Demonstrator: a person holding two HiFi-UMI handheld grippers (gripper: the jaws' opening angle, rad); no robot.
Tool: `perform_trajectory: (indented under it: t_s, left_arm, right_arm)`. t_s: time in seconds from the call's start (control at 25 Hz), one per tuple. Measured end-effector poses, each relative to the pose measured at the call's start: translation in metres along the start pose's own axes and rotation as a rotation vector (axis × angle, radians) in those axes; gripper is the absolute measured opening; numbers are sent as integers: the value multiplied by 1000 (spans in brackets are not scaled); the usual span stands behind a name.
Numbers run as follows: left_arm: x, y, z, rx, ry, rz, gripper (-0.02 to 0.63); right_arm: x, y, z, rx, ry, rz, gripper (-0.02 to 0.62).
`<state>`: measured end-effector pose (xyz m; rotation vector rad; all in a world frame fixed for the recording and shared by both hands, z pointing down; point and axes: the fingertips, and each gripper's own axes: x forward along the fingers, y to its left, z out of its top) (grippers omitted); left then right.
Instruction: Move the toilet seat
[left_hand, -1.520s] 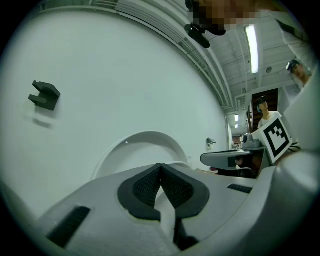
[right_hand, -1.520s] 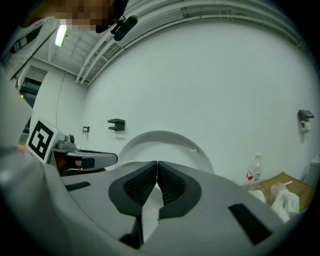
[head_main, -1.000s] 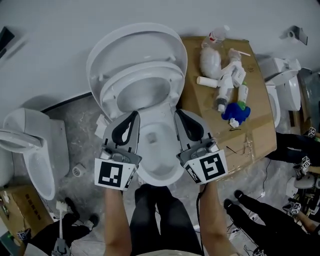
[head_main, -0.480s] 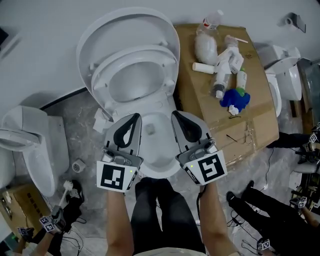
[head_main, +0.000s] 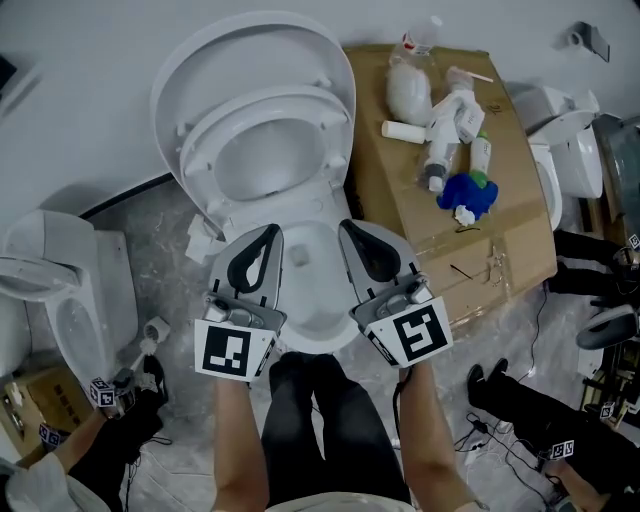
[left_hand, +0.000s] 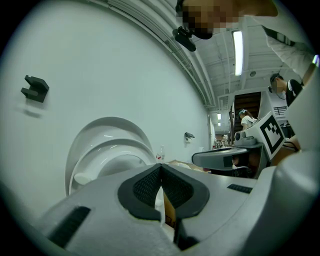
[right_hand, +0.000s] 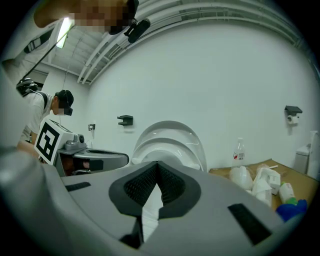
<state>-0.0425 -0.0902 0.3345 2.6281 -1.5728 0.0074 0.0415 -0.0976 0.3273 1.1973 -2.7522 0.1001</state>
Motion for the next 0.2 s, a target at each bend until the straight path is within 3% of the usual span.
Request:
perform_trajectory:
  t_s: [0.2]
  left_arm:
    - [0,-2,-1,-3,12,-5,11]
  right_arm:
    - [0,1,1,-4,-1,2,12]
